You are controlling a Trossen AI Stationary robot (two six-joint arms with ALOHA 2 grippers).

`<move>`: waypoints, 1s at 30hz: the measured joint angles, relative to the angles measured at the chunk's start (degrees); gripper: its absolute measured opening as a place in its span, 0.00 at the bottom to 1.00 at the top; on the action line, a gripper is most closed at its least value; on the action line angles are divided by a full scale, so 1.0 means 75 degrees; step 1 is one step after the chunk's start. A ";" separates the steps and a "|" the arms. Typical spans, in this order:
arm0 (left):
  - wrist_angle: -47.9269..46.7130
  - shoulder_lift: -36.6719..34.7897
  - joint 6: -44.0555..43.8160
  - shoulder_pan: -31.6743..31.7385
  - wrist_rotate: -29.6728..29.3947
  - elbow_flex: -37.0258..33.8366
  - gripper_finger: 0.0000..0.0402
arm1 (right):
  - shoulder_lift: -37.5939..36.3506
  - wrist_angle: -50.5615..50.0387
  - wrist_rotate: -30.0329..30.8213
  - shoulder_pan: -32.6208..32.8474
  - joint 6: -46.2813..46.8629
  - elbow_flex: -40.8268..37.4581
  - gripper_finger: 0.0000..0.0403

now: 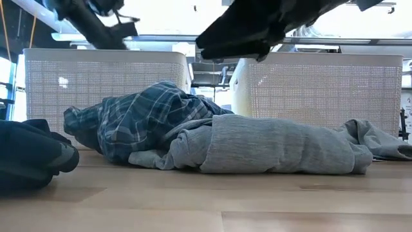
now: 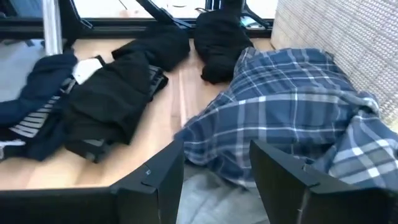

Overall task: Sort clothes
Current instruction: Put the white shirt into the left white laundry bin, then put the blue long-sleeved shirt into the right white laundry bin

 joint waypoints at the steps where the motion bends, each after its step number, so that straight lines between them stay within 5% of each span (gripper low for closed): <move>1: -0.0142 0.0180 0.0002 0.0146 0.0144 0.0010 0.03 | 0.0035 0.0008 -0.0021 -0.0035 -0.0064 0.0000 0.42; 8: -0.0489 0.1319 -0.0089 0.0770 0.0310 0.0019 0.08 | 0.0257 0.0068 -0.0018 -0.0078 -0.0051 0.0000 0.42; 15: -0.0507 0.1977 -0.0534 0.1116 0.1287 0.0019 0.31 | 0.0257 0.0162 -0.0012 -0.0060 -0.0045 0.0000 0.42; 22: -0.1072 0.1697 -0.1110 0.1438 0.1477 0.0666 0.54 | 0.0254 0.0180 -0.0009 -0.0075 -0.0048 0.0000 0.42; 30: -0.0781 0.0499 -0.1179 0.0718 0.1579 0.1447 0.55 | 0.0254 0.0348 -0.0156 0.0052 -0.1507 0.0316 0.42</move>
